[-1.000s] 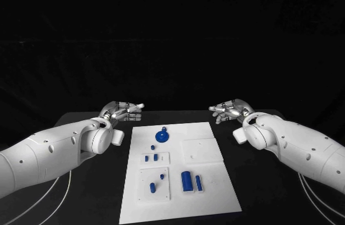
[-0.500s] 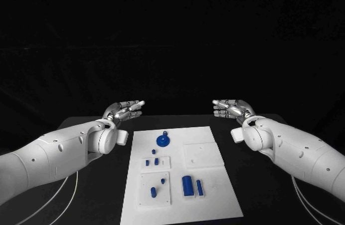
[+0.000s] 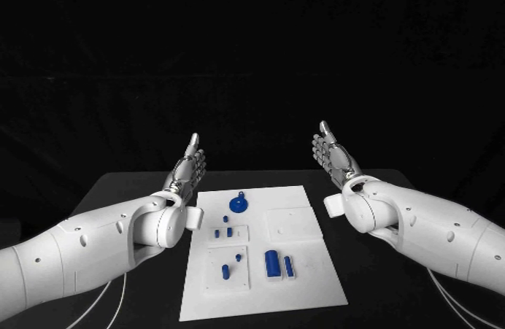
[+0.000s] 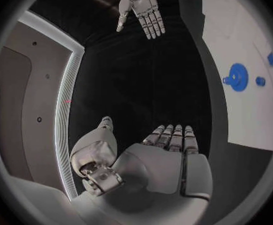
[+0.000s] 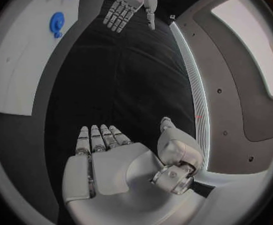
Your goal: Assemble the parts on the task board
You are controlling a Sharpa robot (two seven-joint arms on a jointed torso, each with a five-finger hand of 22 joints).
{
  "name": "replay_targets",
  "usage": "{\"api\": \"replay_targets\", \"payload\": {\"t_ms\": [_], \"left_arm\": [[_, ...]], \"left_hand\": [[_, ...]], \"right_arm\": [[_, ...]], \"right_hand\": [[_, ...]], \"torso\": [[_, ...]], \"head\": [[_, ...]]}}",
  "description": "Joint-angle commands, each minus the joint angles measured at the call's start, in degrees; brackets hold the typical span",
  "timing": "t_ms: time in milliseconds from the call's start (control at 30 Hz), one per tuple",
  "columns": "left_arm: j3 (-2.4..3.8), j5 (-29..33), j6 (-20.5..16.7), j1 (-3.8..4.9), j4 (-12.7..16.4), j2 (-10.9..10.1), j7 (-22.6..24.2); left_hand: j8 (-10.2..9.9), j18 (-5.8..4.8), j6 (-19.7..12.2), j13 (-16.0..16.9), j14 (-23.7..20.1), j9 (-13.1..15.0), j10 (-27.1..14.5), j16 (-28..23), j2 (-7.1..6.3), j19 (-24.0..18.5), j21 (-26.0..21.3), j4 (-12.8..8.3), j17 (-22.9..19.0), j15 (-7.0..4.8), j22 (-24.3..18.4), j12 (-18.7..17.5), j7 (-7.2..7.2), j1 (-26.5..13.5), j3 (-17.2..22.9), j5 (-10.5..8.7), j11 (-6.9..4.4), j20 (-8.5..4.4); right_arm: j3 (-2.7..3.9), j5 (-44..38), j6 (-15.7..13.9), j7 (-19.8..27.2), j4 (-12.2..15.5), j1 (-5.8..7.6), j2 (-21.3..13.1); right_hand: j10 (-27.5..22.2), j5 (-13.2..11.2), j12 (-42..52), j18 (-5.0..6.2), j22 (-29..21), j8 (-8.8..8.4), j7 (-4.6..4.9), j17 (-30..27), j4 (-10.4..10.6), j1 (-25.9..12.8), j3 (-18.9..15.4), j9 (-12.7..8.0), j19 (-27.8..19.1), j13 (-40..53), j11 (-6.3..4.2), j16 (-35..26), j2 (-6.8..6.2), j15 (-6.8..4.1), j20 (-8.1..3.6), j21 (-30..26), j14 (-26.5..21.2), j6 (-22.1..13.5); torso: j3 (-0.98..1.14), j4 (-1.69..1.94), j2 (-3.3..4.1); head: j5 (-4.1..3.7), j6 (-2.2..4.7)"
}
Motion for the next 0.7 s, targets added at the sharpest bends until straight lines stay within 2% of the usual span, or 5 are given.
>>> {"api": "replay_targets", "payload": {"t_ms": [33,100,300,467,700], "left_arm": [[0.80,1.0,-10.1,-1.74,4.4,-1.1,5.4],[1.52,1.2,-12.7,-3.12,7.5,-1.9,6.5],[2.63,1.5,-16.6,-5.23,12.2,-3.3,8.2],[2.77,1.6,-17.1,-5.50,12.8,-3.4,8.4],[2.77,1.6,-17.1,-5.50,12.8,-3.4,8.4]], "left_hand": [[-0.4,-0.86,-2.5,-0.2,-3.6,-0.2,-3.1,-0.4,-0.02,-2.6,-0.5,0.0,-0.2,-0.41,-0.3,-0.4,-0.38,-8.5,0.7,-0.48,-0.40,-0.40],[-0.4,-0.86,-2.5,-0.2,-3.6,-0.2,-3.1,-0.4,-0.02,-2.6,-0.5,0.0,-0.2,-0.41,-0.3,-0.4,-0.38,-8.5,0.7,-0.48,-0.40,-0.40],[-0.4,-0.86,-2.5,-0.2,-3.6,-0.2,-3.1,-0.4,-0.02,-2.6,-0.5,0.0,-0.2,-0.41,-0.3,-0.4,-0.38,-8.5,0.7,-0.48,-0.40,-0.40],[-0.4,-0.86,-2.5,-0.2,-3.6,-0.2,-3.1,-0.4,-0.02,-2.6,-0.5,0.0,-0.2,-0.41,-0.3,-0.4,-0.38,-8.5,0.7,-0.48,-0.40,-0.40],[-0.4,-0.86,-2.5,-0.2,-3.6,-0.2,-3.1,-0.4,-0.02,-2.6,-0.5,0.0,-0.2,-0.41,-0.3,-0.4,-0.38,-8.5,0.7,-0.48,-0.40,-0.40]], "right_arm": [[-1.66,9.8,-9.9,7.8,4.9,-0.45,-1.4],[-3.43,12.9,-12.9,9.9,8.8,-0.72,-2.6],[-6.49,18.3,-18.3,13.6,15.6,-1.17,-4.7],[-7.41,19.9,-19.9,14.7,17.6,-1.30,-5.3],[-7.44,19.9,-19.9,14.8,17.7,-1.31,-5.3]], "right_hand": [[-4.3,-0.9,-0.4,-0.80,-0.2,-0.52,-0.34,-0.2,0.4,-6.7,-0.5,-0.2,-3.6,-0.2,-0.36,-0.4,-0.12,-0.38,-0.38,-0.4,-4.9,-3.2],[-4.3,-0.9,-0.4,-0.80,-0.2,-0.52,-0.34,-0.2,0.4,-6.7,-0.5,-0.2,-3.6,-0.2,-0.36,-0.4,-0.12,-0.38,-0.38,-0.4,-4.9,-3.2],[-4.3,-0.9,-0.4,-0.80,-0.2,-0.52,-0.34,-0.2,0.4,-6.7,-0.5,-0.2,-3.6,-0.2,-0.36,-0.4,-0.12,-0.38,-0.38,-0.4,-4.9,-3.2],[-4.3,-0.9,-0.4,-0.80,-0.2,-0.52,-0.34,-0.2,0.4,-6.7,-0.5,-0.2,-3.6,-0.2,-0.36,-0.4,-0.12,-0.38,-0.38,-0.4,-4.9,-3.2],[-4.3,-0.9,-0.4,-0.80,-0.2,-0.52,-0.34,-0.2,0.4,-6.7,-0.5,-0.2,-3.6,-0.2,-0.36,-0.4,-0.12,-0.38,-0.38,-0.4,-4.9,-3.2]], "torso": [[-0.10,-0.07,-1.50],[-0.10,-0.07,-1.50],[-0.10,-0.07,-1.50],[-0.10,-0.07,-1.50],[-0.10,-0.07,-1.50]], "head": [[0.01,-0.45],[0.01,-0.45],[0.01,-0.45],[0.01,-0.45],[0.01,-0.45]]}}
